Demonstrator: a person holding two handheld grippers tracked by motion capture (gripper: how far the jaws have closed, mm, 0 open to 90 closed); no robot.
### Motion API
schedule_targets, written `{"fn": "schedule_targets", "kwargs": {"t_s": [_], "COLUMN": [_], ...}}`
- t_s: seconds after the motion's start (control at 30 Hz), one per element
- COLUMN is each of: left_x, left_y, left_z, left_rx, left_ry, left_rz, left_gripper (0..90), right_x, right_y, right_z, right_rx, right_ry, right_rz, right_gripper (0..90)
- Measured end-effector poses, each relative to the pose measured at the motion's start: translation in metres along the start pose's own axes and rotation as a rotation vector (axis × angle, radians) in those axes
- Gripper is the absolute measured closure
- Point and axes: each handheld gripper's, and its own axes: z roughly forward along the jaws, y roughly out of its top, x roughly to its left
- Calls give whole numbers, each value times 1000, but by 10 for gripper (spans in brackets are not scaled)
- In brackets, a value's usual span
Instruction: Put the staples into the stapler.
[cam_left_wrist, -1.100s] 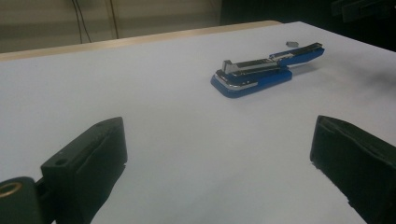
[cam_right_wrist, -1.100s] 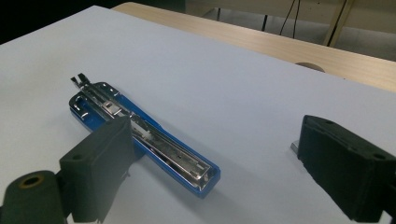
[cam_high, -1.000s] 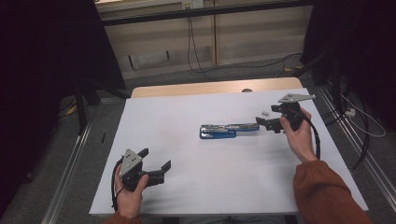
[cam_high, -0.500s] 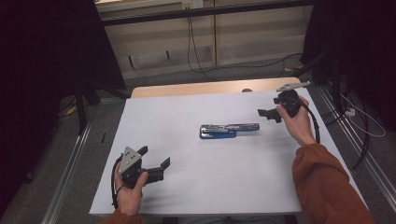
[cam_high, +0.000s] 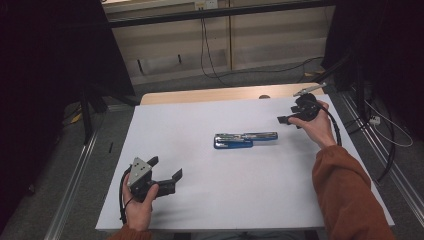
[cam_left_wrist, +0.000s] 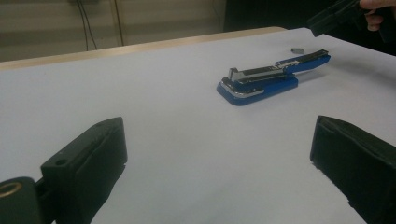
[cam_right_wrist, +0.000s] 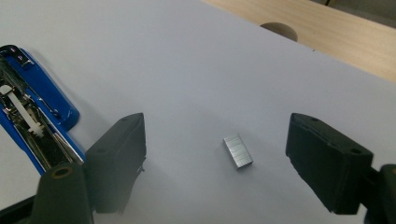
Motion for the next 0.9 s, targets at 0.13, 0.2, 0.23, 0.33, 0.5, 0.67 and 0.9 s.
{"fn": "schedule_targets", "kwargs": {"t_s": [0.13, 0.2, 0.23, 0.33, 0.5, 0.67, 0.9], "left_x": [0, 0, 0, 1, 0, 1, 1], "left_y": [0, 0, 0, 0, -1, -1, -2], "left_z": [0, 0, 0, 1, 1, 1, 1], "left_rx": [7, 8, 8, 9, 13, 16, 17], "left_ry": [0, 0, -1, -2, -2, -2, -7], "left_rz": [5, 6, 6, 7, 4, 4, 2], "left_gripper": [40, 40, 40, 40, 40, 40, 40], "right_x": [-1, -2, -2, -4, -7, -7, -11], "right_y": [-1, -1, -1, -2, 2, 13, 11], "right_z": [9, 12, 14, 18, 23, 26, 33], "right_rx": [35, 46, 52, 77, 134, 175, 226], "right_ry": [5, 14, 8, 15, 9, 13, 11], "right_rz": [1, -7, -14, -25, -62, -100, -104], "right_gripper": [226, 224, 230, 283, 392, 483, 618]}}
